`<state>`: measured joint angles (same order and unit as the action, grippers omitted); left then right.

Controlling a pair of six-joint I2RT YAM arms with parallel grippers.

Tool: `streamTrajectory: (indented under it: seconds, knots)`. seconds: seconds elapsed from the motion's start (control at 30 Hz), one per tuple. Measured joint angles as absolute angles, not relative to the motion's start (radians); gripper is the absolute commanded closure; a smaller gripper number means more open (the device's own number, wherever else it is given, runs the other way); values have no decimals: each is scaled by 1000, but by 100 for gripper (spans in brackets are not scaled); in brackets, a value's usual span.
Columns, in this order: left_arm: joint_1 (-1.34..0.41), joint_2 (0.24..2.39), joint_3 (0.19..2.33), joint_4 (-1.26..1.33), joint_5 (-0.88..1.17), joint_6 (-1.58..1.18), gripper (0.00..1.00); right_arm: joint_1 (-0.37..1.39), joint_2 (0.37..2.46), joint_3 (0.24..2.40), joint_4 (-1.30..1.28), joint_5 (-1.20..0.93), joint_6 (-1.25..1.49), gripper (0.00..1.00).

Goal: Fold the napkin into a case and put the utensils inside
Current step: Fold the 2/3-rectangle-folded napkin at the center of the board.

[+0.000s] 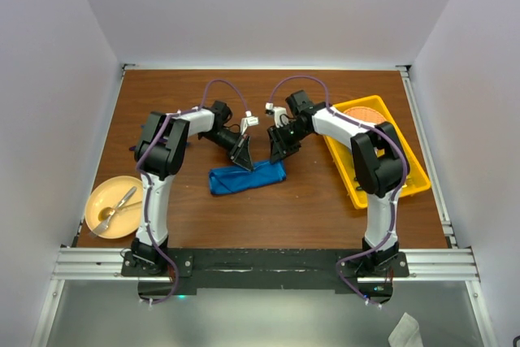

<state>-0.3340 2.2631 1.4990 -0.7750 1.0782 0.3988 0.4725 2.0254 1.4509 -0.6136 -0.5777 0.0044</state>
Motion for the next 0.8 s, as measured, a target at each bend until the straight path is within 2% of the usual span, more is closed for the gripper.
streamTrajectory:
  seconds: [0.1, 0.13, 0.2, 0.3, 0.43, 0.53, 0.8]
  knots:
    - [-334, 2263, 1500, -776, 1078, 398, 100, 472, 2026, 1451, -612, -578, -13, 99]
    - [-334, 2264, 1500, -776, 1078, 397, 100, 472, 2027, 1451, -612, -577, -16, 100]
    - [-334, 2264, 1500, -772, 1078, 384, 100, 473, 2037, 1451, -612, -571, -27, 100]
    - [-334, 2263, 1499, -767, 1077, 368, 93, 473, 2061, 1451, -610, -559, -33, 100]
    - [-331, 2261, 1499, -759, 1078, 348, 71, 473, 2084, 1451, -603, -551, -34, 100]
    - [-327, 2240, 1496, -745, 1075, 327, 64, 474, 2084, 1451, -599, -543, -31, 100]
    - [-274, 2159, 1495, -714, 965, 334, 53, 477, 2084, 1451, -593, -537, -26, 100]
